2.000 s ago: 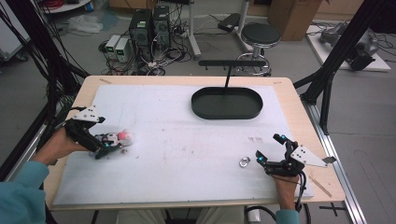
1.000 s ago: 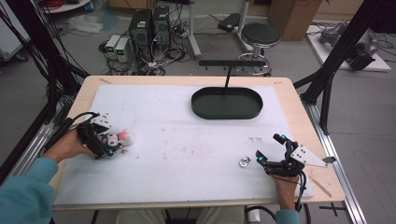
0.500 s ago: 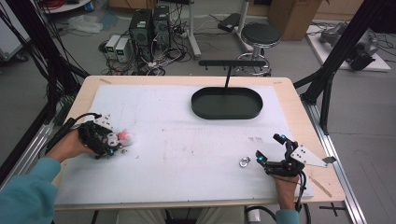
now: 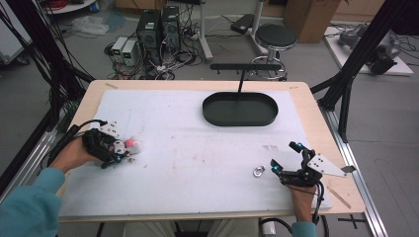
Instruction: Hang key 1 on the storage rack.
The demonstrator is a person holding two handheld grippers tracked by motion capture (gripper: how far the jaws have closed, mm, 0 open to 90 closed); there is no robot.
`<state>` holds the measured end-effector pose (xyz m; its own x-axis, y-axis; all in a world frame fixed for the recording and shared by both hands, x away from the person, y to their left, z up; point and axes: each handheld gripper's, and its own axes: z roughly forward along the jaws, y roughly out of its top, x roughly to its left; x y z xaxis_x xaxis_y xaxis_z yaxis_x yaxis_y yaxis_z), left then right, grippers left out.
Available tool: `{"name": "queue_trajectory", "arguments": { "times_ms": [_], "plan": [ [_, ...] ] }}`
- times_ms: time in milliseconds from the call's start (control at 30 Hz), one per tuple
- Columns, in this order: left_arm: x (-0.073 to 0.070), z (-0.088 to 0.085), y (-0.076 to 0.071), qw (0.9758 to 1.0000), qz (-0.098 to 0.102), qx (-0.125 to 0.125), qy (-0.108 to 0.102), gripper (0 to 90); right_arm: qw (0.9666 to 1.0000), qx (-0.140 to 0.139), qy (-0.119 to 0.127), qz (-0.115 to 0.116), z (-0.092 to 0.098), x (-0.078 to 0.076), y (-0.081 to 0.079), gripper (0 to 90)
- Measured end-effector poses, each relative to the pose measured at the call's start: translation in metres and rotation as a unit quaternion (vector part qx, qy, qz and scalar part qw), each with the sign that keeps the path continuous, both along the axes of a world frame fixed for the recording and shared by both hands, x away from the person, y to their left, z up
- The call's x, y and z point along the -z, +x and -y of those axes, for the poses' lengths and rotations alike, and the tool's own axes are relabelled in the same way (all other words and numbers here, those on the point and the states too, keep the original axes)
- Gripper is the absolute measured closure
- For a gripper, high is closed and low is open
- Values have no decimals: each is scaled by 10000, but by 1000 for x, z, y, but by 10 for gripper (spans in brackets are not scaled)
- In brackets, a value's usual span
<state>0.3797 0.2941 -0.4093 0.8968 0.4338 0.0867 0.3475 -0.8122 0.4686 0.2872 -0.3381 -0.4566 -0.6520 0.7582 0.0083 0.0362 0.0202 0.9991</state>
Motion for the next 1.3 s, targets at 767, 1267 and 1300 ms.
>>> {"name": "queue_trajectory", "arguments": {
  "times_ms": [767,1267,1300],
  "plan": [
    [-20,-2,-5,9949,299,-264,-928,382,9997,47,164,-193,3,-1,4,18],
    [-48,21,0,9855,563,47,-1598,382,9995,-32,73,-293,6,-22,11,18],
    [-50,24,1,9848,591,81,-1633,382,9996,-43,83,-278,6,-24,12,18]
  ]
}}
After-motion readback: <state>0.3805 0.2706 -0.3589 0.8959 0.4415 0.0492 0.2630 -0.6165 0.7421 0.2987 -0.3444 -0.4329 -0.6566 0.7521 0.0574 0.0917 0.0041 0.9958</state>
